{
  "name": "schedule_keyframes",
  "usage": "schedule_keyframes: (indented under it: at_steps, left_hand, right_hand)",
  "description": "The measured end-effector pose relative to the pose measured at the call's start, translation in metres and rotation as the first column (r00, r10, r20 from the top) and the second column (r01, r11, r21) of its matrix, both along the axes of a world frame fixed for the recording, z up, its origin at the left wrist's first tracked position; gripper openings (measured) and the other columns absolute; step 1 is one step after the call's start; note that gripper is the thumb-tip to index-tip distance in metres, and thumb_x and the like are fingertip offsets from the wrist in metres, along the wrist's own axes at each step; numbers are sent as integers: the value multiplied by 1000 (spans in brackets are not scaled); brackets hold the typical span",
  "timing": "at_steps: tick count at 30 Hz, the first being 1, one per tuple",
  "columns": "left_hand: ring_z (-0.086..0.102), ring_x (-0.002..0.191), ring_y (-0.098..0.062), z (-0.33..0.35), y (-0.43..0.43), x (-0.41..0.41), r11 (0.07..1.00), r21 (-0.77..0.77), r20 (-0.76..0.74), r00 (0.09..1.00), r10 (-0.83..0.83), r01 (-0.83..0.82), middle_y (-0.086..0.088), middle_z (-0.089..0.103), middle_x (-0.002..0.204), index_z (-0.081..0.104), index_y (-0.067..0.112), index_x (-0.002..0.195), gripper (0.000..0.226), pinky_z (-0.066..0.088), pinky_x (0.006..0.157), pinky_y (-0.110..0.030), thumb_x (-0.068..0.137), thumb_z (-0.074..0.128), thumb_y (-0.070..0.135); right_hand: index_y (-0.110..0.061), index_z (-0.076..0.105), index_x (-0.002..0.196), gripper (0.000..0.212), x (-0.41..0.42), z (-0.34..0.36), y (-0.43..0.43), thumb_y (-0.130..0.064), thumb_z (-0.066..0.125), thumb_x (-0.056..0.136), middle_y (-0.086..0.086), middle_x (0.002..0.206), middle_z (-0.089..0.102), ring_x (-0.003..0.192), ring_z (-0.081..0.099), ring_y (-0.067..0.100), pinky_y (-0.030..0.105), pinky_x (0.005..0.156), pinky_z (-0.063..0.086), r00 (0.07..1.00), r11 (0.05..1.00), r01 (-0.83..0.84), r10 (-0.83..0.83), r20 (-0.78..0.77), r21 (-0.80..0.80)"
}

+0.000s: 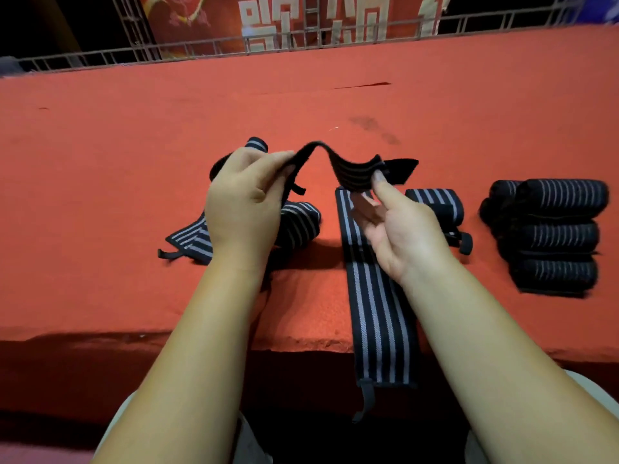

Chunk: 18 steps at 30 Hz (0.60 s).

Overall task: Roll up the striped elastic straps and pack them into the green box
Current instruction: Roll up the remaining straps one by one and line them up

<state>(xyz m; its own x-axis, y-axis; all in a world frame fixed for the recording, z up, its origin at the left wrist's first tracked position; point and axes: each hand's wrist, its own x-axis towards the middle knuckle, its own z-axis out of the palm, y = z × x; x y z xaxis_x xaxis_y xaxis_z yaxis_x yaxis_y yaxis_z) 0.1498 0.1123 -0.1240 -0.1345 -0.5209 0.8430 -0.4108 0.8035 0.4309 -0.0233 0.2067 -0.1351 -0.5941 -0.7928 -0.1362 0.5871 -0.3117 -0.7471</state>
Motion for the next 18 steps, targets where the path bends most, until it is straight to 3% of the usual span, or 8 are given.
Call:
schedule_keyframes:
  at_steps: [3, 7, 10, 12, 16, 18]
  left_hand:
    - [68, 90, -20, -9, 2, -12, 998, -58, 115, 993, -4, 10, 3, 69, 98, 83, 28, 120, 20, 55, 72, -42, 102, 74, 28]
    - [66, 90, -28, -27, 6, -20, 991, -102, 291, 955, -51, 84, 2, 69, 99, 83, 30, 121, 22, 55, 68, -46, 102, 73, 26]
    - [66, 90, -29, -30, 12, -19, 985, -112, 400, 913, -75, 130, 4, 72, 102, 82, 29, 121, 23, 55, 68, -47, 102, 70, 30]
    - [65, 93, -30, -30, 14, -14, 987, -100, 452, 890, -66, 124, 4, 72, 106, 81, 25, 122, 25, 54, 75, -48, 98, 75, 25]
    - [59, 108, -34, -29, 2, 9, 997, -22, 509, 858, 70, -69, -2, 72, 115, 75, 16, 125, 45, 49, 96, -47, 81, 73, 7]
    - [56, 115, -35, -30, -3, 21, 978, 52, 525, 839, 144, -201, -2, 71, 119, 75, 17, 125, 49, 47, 100, -47, 77, 70, 5]
  right_hand:
    - [2, 59, 130, 56, -5, 1, 1, -46, 68, 103, 18, 130, 64, 88, 82, 27, 54, 91, 64, 994, 989, -95, 88, 57, 118]
    - [-15, 67, 132, 74, -12, 3, 8, -78, 52, 97, 9, 116, 81, 97, 81, 29, 55, 92, 62, 984, 975, -132, 150, -95, 177]
    - [-19, 73, 112, 39, -10, 3, 11, -55, 59, 106, 0, 102, 83, 95, 81, 20, 53, 93, 62, 952, 969, -45, 115, -284, 241]
    - [-17, 73, 106, 24, -12, 0, 10, -35, 58, 110, -1, 98, 83, 92, 81, 17, 52, 96, 61, 952, 966, 21, 60, -300, 259]
    - [-13, 63, 96, 26, -18, -7, 9, -39, 67, 97, 21, 111, 77, 99, 79, 34, 66, 97, 59, 941, 960, 103, -9, -339, 260]
    - [-5, 62, 100, 40, -17, -10, 8, -43, 66, 89, 28, 121, 69, 108, 74, 46, 74, 95, 54, 921, 958, 137, -30, -388, 250]
